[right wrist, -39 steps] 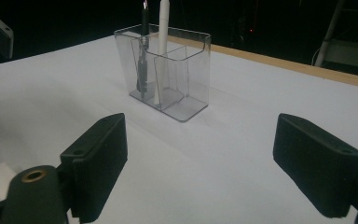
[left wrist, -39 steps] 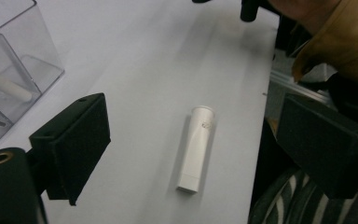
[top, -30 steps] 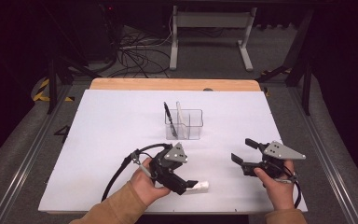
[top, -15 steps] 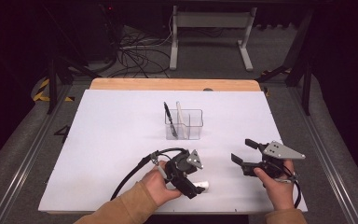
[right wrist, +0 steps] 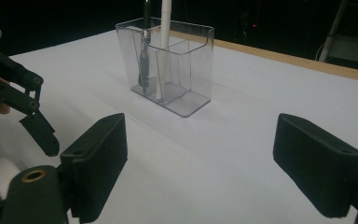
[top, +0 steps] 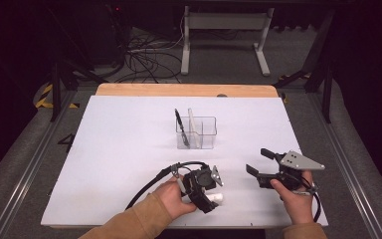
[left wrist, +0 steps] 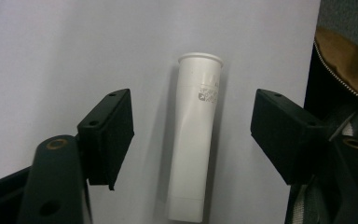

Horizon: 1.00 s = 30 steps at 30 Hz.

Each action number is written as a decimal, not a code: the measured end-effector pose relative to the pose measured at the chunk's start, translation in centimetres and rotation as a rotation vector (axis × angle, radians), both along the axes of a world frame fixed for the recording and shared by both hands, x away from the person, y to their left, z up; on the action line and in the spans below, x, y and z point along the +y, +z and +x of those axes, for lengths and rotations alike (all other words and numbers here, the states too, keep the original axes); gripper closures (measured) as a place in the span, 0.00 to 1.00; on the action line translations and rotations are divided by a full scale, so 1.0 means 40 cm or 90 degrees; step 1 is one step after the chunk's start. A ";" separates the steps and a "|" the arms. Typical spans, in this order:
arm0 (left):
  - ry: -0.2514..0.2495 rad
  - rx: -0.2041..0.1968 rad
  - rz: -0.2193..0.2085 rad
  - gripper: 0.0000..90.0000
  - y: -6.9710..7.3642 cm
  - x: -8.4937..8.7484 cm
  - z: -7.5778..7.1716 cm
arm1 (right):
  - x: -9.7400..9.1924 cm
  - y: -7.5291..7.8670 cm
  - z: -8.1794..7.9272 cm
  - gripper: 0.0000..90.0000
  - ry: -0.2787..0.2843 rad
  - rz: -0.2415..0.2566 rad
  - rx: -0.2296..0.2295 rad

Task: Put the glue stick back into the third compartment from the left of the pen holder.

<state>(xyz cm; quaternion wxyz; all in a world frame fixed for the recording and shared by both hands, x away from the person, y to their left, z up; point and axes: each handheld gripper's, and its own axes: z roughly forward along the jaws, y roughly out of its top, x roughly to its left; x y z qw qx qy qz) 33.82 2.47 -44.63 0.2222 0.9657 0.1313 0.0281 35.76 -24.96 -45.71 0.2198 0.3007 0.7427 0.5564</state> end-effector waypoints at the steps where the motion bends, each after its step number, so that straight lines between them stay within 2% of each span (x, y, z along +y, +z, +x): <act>1: -0.003 -0.001 0.005 0.36 -0.001 -0.002 0.000 | 0.000 0.000 0.000 0.20 0.000 -0.001 -0.001; 6: -0.010 0.003 0.018 0.44 -0.009 -0.013 0.001 | 0.000 -0.001 0.001 0.20 0.000 -0.001 -0.001; 10: -0.033 -0.001 0.050 0.51 -0.017 -0.024 0.002 | 0.000 -0.002 0.002 0.20 0.002 -0.001 0.000; 17: -0.049 -0.009 0.091 0.65 -0.030 -0.040 -0.001 | 0.000 -0.003 0.002 0.20 0.002 0.001 0.000; 22: -0.052 -0.012 0.095 0.74 -0.029 -0.042 0.000 | 0.000 -0.004 0.002 0.20 0.002 0.001 0.004; 30: -0.064 -0.026 0.106 0.76 -0.027 -0.045 -0.007 | -0.001 -0.006 0.003 0.20 0.002 0.000 0.004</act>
